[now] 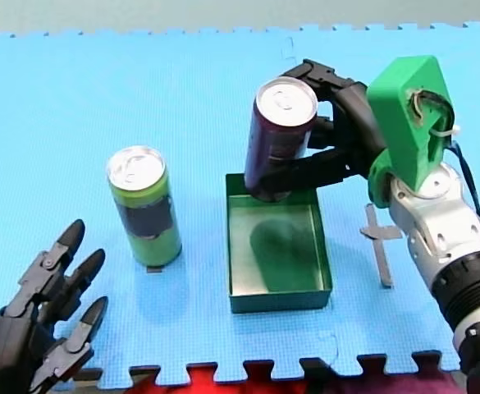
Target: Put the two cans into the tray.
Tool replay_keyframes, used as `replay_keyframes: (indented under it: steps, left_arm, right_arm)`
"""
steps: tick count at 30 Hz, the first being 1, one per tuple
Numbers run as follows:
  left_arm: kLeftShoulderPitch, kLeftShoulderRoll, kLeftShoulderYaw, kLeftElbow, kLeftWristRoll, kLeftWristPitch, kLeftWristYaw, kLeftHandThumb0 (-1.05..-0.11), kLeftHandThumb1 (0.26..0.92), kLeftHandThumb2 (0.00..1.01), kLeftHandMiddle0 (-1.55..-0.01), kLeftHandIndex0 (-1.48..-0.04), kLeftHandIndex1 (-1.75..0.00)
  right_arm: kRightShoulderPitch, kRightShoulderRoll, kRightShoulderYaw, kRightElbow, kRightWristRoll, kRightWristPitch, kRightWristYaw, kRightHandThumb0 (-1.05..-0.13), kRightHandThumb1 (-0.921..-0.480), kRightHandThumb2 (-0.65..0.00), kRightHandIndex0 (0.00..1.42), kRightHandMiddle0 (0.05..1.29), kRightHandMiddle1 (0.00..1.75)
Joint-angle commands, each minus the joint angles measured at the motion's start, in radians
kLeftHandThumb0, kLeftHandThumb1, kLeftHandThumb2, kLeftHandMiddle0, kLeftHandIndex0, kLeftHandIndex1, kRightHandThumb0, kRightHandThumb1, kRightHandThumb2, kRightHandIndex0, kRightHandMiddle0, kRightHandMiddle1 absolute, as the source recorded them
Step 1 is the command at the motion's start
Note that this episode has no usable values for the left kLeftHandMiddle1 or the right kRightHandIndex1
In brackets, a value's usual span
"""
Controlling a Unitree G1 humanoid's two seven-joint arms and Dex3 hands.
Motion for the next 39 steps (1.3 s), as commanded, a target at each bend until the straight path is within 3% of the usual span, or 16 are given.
replay_keyframes:
  steps: [1,7,13,21,28,32,39]
  left_arm:
    - [-0.001,0.000,0.004,0.008,-0.007,-0.009,-0.002,-1.048,0.921,0.41,-0.39,-0.29,0.00]
    - [0.002,-0.001,0.005,0.007,-0.009,-0.015,-0.004,-1.048,0.921,0.41,-0.39,-0.29,0.00]
    - [0.014,-0.004,0.004,-0.010,-0.005,-0.016,0.000,-1.048,0.921,0.41,-0.39,-0.29,0.00]
    - [0.021,-0.002,0.005,-0.019,0.001,-0.019,0.007,-1.048,0.921,0.41,-0.39,-0.29,0.00]
    - [0.030,-0.001,0.005,-0.034,-0.005,-0.016,0.006,-1.048,0.921,0.42,-0.40,-0.29,0.00]
    - [0.037,0.004,0.006,-0.046,-0.007,-0.013,0.004,-1.048,0.921,0.42,-0.40,-0.29,0.00]
    - [0.039,0.008,0.011,-0.048,-0.007,-0.015,0.006,-1.048,0.921,0.42,-0.40,-0.29,0.00]
  right_arm:
    - [-0.017,-0.002,-0.002,0.003,0.002,-0.001,-0.005,-0.146,-0.797,-0.004,0.93,0.55,1.75]
    - [-0.021,-0.001,-0.005,0.017,0.005,0.005,-0.008,-0.143,-0.797,-0.004,0.93,0.55,1.75]
    - [-0.023,-0.003,-0.011,0.039,0.006,0.026,-0.014,-0.143,-0.800,-0.006,0.93,0.55,1.75]
    - [-0.020,-0.005,-0.018,0.068,0.005,0.011,-0.016,-0.147,-0.804,-0.008,0.93,0.54,1.75]
    - [-0.012,0.004,-0.025,0.094,0.005,0.001,-0.031,-0.148,-0.805,-0.008,0.94,0.54,1.75]
    - [0.002,0.011,-0.020,0.103,-0.004,-0.017,-0.041,-0.151,-0.805,-0.008,0.94,0.54,1.75]
    - [0.020,0.010,-0.011,0.132,-0.022,-0.087,-0.042,-0.154,-0.802,-0.007,0.94,0.55,1.75]
